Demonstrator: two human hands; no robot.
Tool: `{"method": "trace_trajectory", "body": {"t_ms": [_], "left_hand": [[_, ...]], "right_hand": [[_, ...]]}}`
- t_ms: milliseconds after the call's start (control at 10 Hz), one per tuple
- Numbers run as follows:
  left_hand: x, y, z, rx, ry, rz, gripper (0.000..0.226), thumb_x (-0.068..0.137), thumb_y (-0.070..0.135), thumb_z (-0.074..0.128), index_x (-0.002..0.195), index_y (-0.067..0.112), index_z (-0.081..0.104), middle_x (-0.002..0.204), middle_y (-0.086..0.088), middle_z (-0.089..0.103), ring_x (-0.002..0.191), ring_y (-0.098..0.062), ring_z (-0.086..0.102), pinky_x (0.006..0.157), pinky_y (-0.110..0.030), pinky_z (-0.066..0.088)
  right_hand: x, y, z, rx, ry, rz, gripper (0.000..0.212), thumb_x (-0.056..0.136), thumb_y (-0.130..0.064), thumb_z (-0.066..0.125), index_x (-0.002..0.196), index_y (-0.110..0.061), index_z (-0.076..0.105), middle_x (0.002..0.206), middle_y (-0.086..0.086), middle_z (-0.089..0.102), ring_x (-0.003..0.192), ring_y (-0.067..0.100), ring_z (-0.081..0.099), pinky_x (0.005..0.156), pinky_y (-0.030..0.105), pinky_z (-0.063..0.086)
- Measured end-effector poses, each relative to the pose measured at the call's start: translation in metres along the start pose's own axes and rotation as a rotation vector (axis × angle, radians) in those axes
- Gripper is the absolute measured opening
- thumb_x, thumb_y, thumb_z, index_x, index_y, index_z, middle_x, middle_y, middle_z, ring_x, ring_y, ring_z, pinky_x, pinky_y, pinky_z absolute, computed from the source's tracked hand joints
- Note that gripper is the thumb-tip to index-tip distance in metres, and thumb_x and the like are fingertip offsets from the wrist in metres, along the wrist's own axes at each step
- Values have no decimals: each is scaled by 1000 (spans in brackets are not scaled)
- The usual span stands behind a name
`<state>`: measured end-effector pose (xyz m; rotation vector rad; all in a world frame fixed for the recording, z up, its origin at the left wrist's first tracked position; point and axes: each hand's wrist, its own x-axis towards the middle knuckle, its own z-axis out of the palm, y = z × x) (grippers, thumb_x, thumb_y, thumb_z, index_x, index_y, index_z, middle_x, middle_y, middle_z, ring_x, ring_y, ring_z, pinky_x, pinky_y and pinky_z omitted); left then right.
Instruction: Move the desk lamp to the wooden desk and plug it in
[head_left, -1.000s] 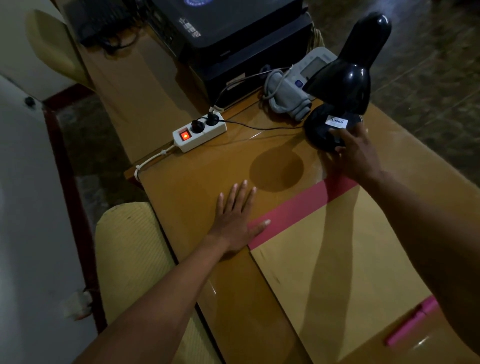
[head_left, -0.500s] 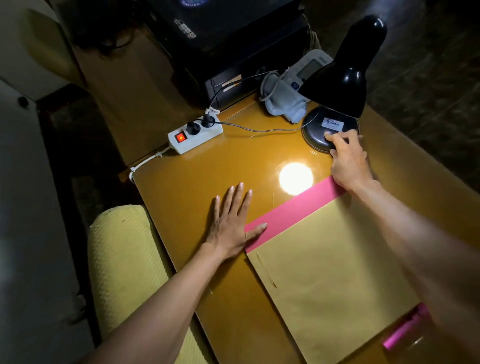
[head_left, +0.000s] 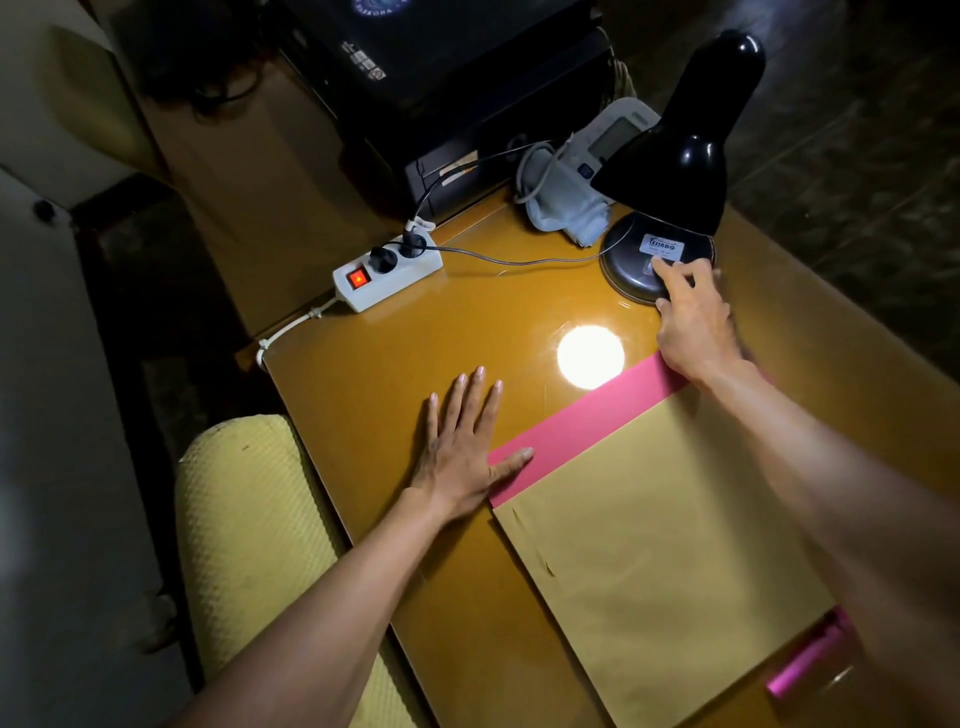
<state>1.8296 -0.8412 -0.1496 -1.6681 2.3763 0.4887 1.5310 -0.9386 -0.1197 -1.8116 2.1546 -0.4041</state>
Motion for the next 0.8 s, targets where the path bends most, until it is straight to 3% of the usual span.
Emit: {"method": "trace_trajectory", "body": {"t_ms": [100, 200, 300, 500, 600, 800], "left_hand": [[-1, 0, 0, -1, 3, -3, 98, 89, 78, 24, 158, 20, -17, 163, -7, -30, 151, -24, -26, 116, -49, -22], [0, 0, 0, -1, -4, -4, 98, 89, 78, 22, 157, 20, -18, 163, -7, -30, 151, -24, -26, 116, -49, -22], [0, 0, -1, -3, -12, -5, 101, 82, 81, 13, 158, 20, -17, 163, -7, -29, 151, -24, -26, 117, -50, -21], [-3, -3, 4, -57, 13, 10, 94, 91, 79, 20, 158, 25, -17, 164, 0, -30, 150, -20, -30, 120, -50, -18], [-1, -3, 5, -51, -6, 3, 96, 87, 83, 14, 157, 26, -18, 162, 2, -33, 149, -19, -32, 119, -48, -21], [-1, -1, -19, -147, -87, -4, 86, 95, 74, 20, 159, 25, -9, 165, 1, -23, 152, -22, -22, 122, -50, -11]], "right_hand": [[0, -2, 2, -1, 5, 21, 53, 105, -9, 51, 156, -12, 39, 146, 16, 39, 140, 42, 38, 107, 53, 43], [2, -3, 5, -21, 11, 31, 54, 105, -10, 50, 157, -13, 38, 146, 16, 39, 143, 43, 35, 121, 51, 28], [4, -3, 3, -29, -7, 45, 54, 105, -11, 49, 158, -15, 36, 147, 16, 37, 144, 45, 32, 119, 50, 29], [7, -7, -6, -132, -50, -71, 64, 97, -17, 61, 156, -10, 37, 148, 33, 38, 131, 52, 39, 109, 56, 34], [4, -11, -7, -103, -138, 47, 66, 102, -27, 53, 161, -18, 25, 154, 23, 28, 136, 50, 32, 115, 53, 32], [-19, -24, -20, -11, -274, 104, 91, 99, -28, 64, 165, -20, 2, 170, 16, 10, 153, 45, 15, 122, 55, 24]]}}
